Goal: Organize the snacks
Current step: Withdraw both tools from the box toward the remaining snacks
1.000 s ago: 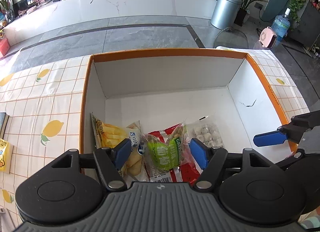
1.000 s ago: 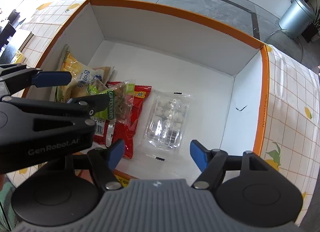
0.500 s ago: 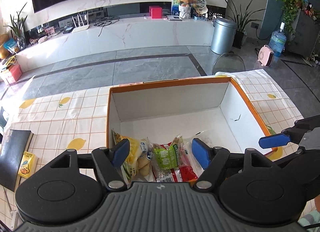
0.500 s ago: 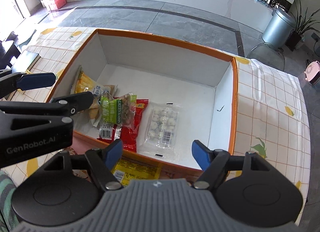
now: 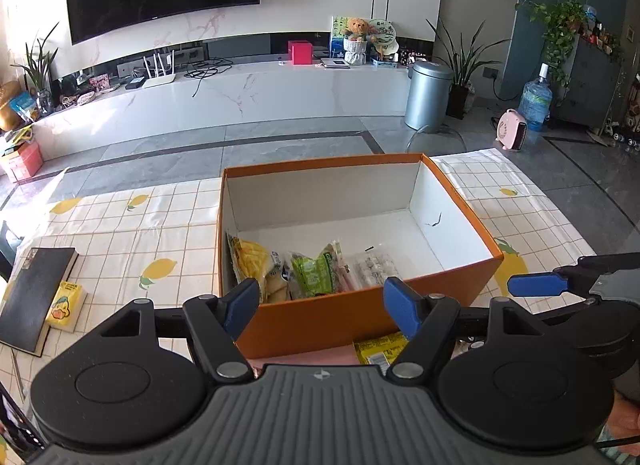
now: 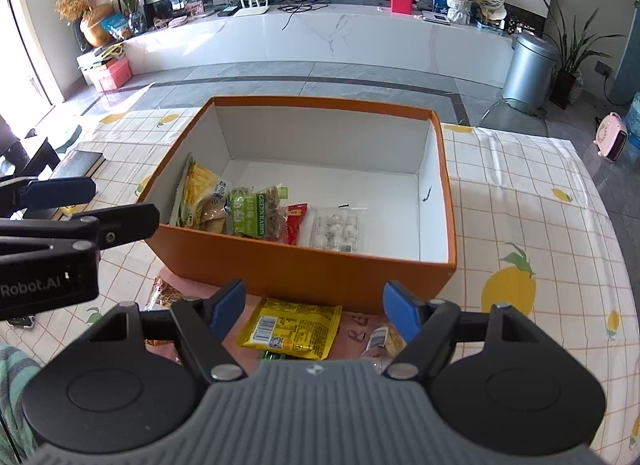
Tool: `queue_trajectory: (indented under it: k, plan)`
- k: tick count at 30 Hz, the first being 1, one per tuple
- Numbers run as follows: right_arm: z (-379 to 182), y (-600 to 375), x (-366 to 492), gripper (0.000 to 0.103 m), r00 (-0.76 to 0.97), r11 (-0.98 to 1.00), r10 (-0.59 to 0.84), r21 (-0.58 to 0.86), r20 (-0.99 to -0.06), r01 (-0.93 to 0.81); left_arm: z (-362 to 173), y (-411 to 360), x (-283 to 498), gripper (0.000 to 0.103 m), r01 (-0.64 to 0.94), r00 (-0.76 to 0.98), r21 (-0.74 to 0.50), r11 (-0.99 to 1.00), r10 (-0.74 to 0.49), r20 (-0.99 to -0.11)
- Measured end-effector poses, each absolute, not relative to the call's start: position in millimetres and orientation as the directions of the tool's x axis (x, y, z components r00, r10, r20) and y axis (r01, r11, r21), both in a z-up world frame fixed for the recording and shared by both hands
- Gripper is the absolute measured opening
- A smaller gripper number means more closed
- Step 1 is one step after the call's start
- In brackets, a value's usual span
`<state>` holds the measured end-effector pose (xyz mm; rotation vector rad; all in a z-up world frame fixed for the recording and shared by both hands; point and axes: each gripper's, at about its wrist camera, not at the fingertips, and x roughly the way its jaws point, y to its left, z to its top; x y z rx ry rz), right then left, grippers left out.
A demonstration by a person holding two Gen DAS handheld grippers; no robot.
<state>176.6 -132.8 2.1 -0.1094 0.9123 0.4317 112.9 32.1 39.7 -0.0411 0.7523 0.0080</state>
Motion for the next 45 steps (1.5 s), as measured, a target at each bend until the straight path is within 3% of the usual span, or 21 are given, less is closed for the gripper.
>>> queue_trajectory:
  k: [10,14,21,26,33,39,45]
  plan:
    - [-36.0,-165.8,124.7,0.074,0.643,0.96,0.261,0.123,-0.72,-0.252,4.5,30.5,83.5,0.083,-0.054,0.719,-0.072,0.996,-0.011,-0.695]
    - [-55.4,-171.7,110.6,0.074,0.652,0.968,0.242,0.135,-0.719,-0.211,-9.8,33.6,74.9,0.077,-0.074,0.714,-0.084,0.994,-0.006,-0.7]
    - [-83.2,-173.0,96.8,0.074,0.664,0.968,0.234,0.11,-0.71,-0.224,-33.8,38.9,62.3,0.074,-0.087,0.718,-0.097,0.991,-0.005,-0.696]
    - [-101.5,-177.0,102.3,0.073,0.631,0.961,0.268,0.157,-0.728,-0.228,-53.0,42.7,60.7,0.073,-0.059,0.705,-0.165,0.985,-0.076,-0.705]
    - [-113.0,-161.2,108.1,0.068,0.616,0.947,0.301,0.152,-0.728,-0.283,-65.7,47.8,63.4,0.075,-0.105,0.711,-0.13,0.986,-0.017,-0.703]
    - [-122.8,-144.3,115.1,0.06,0.594,0.936,0.312,0.134,-0.741,-0.324,-74.7,57.9,73.6,0.083,-0.162,0.696,-0.069,0.984,0.065,-0.715]
    - [-132.6,-137.7,124.6,0.056,0.57,0.938,0.306,0.137,-0.763,-0.319,-88.5,66.1,82.5,0.084,-0.167,0.668,-0.102,0.981,0.036,-0.744]
